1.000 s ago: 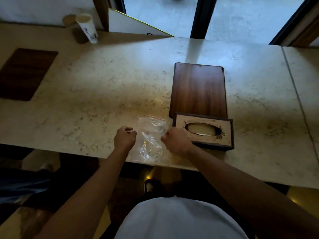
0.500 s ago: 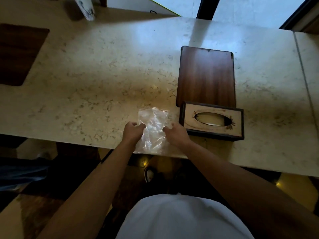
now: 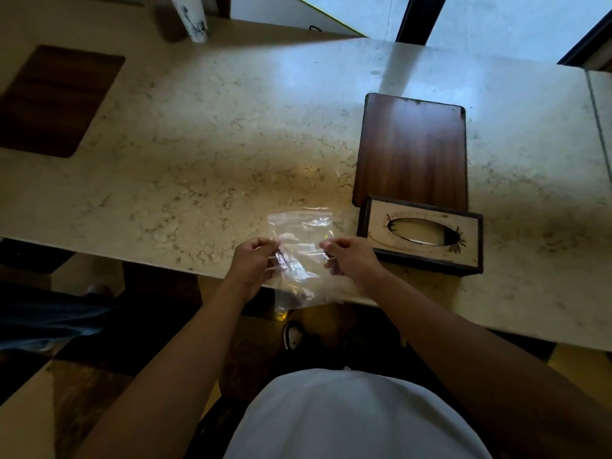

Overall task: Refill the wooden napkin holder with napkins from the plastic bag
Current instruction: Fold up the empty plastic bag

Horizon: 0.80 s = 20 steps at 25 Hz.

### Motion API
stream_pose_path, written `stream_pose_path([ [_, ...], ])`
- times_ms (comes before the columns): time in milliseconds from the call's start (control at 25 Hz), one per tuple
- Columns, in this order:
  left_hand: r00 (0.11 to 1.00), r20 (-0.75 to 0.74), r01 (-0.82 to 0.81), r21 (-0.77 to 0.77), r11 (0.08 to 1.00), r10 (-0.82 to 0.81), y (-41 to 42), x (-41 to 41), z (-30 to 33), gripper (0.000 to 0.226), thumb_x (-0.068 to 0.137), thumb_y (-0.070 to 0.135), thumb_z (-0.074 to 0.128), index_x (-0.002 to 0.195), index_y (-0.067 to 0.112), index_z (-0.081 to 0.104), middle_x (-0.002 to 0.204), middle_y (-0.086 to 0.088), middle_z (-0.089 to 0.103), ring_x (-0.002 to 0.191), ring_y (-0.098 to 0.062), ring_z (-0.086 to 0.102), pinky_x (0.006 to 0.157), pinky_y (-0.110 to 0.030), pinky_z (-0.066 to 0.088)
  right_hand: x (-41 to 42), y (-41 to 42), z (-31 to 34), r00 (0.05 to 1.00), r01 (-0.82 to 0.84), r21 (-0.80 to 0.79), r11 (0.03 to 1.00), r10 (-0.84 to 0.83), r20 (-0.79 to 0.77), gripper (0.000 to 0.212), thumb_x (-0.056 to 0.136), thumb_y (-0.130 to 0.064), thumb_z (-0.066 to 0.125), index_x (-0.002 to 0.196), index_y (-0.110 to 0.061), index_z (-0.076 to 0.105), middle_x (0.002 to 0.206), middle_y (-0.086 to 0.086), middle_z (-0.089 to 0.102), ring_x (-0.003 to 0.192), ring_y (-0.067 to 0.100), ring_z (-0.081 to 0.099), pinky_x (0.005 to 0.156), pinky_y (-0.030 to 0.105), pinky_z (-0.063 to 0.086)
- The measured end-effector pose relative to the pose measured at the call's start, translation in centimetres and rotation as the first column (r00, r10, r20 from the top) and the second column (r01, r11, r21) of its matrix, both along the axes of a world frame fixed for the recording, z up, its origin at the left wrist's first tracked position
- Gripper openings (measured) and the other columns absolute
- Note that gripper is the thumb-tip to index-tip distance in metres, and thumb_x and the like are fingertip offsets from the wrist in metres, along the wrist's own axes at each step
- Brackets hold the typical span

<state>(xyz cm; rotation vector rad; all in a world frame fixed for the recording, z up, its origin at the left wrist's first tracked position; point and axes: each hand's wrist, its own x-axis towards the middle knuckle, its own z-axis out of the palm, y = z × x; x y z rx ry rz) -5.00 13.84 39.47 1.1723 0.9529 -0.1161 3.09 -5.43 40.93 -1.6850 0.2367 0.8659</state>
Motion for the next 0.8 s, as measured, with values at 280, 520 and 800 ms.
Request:
stream_pose_path([
  [280, 0.968, 0.189, 0.188, -0.115, 0.975, -0.164, 0.2, -0.4, 1.3, 0.029, 0.092, 0.028, 0.070, 0.099, 0.000, 0.068, 0.077, -0.012, 0.070, 0.063, -0.022, 0.066, 0.057, -0.034, 0.057, 1.1, -1.5, 1.5, 0.979, 0.106, 0.084, 0.991, -0.118, 0.166, 0.018, 0.097, -0.019, 0.064, 0.108, -0.009, 0.074, 0.083, 0.008, 0.071, 0.051, 0.008, 0.062, 0.048, 0.022, 0.052],
  [520, 0.944, 0.232, 0.250, -0.028, 0.968, -0.237, -0.9, 1.2, 1.5, 0.010, 0.095, 0.002, 0.061, 0.095, 0.000, 0.071, 0.073, -0.017, 0.071, 0.053, -0.024, 0.064, 0.053, -0.034, 0.056, 0.9, -4.6, 1.4, 0.994, 0.088, 0.192, 0.978, -0.097, 0.041, 0.020, 0.093, -0.017, 0.069, 0.112, -0.019, 0.074, 0.088, 0.003, 0.076, 0.069, 0.011, 0.065, 0.066, 0.026, 0.056],
  [800, 0.944, 0.213, 0.273, -0.070, 0.960, -0.253, -3.9, 3.3, 1.6, 0.019, 0.092, 0.006, 0.067, 0.078, 0.012, 0.079, 0.071, -0.008, 0.068, 0.066, -0.025, 0.063, 0.051, -0.029, 0.054, -0.6, -8.0, 1.6, 0.963, 0.198, 0.198, 0.960, -0.228, 0.142, 0.022, 0.092, -0.010, 0.067, 0.104, -0.025, 0.079, 0.100, 0.014, 0.077, 0.082, 0.024, 0.070, 0.076, 0.045, 0.062],
])
